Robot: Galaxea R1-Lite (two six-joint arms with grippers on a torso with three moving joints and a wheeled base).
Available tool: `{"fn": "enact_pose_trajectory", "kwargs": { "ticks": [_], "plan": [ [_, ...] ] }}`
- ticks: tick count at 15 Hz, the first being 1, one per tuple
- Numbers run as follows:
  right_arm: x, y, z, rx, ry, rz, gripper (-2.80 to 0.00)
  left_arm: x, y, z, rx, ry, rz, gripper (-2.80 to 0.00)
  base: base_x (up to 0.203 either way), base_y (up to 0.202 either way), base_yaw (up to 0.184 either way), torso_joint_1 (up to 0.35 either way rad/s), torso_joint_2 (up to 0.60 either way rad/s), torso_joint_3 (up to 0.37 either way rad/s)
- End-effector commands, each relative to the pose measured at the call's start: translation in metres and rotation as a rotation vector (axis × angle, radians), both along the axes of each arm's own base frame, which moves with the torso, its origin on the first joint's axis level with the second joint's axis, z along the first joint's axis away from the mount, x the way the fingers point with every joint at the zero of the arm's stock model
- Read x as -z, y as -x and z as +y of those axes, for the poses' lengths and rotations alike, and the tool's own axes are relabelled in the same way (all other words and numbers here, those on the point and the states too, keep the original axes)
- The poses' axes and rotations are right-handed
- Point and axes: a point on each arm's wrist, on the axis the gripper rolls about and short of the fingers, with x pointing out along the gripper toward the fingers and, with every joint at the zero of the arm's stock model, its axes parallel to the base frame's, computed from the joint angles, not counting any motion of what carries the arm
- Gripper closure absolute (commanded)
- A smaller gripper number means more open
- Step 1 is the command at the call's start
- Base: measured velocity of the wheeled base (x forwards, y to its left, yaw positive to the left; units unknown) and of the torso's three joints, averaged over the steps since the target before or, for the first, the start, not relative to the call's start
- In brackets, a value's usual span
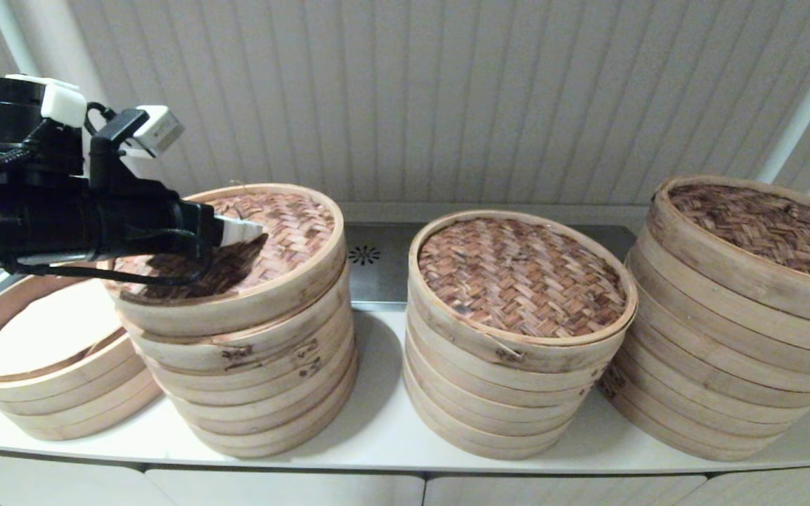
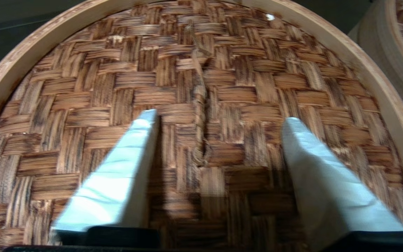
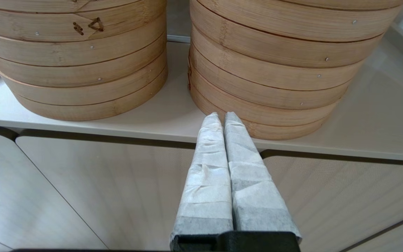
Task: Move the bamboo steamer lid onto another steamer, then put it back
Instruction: Pick up the steamer
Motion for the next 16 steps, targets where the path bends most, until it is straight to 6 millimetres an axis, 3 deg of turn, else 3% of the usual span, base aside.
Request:
{"fn": "enact_pose_trajectory", "kwargs": {
  "ticks": [1, 11, 16],
  "plan": [
    [0.0, 0.001, 0.0, -0.001, 0.001, -0.006, 0.0, 0.0, -0.002, 0.0, 0.001, 0.0, -0.001, 0.0, 0.0, 0.0, 0.0, 0.0, 0.0, 0.0],
    [0.001, 0.0, 0.0, 0.0, -0.004, -0.003, 0.0, -0.003, 0.0, 0.0, -0.001, 0.005, -0.011, 0.0, 0.0, 0.0, 0.0, 0.0, 0.0, 0.0],
    [0.001, 0.0, 0.0, 0.0, -0.003, -0.003, 0.0, -0.022, 0.01, 0.003, -0.007, 0.019, -0.074, 0.0, 0.0, 0.0, 0.0, 0.0, 0.0, 0.0]
  ]
}}
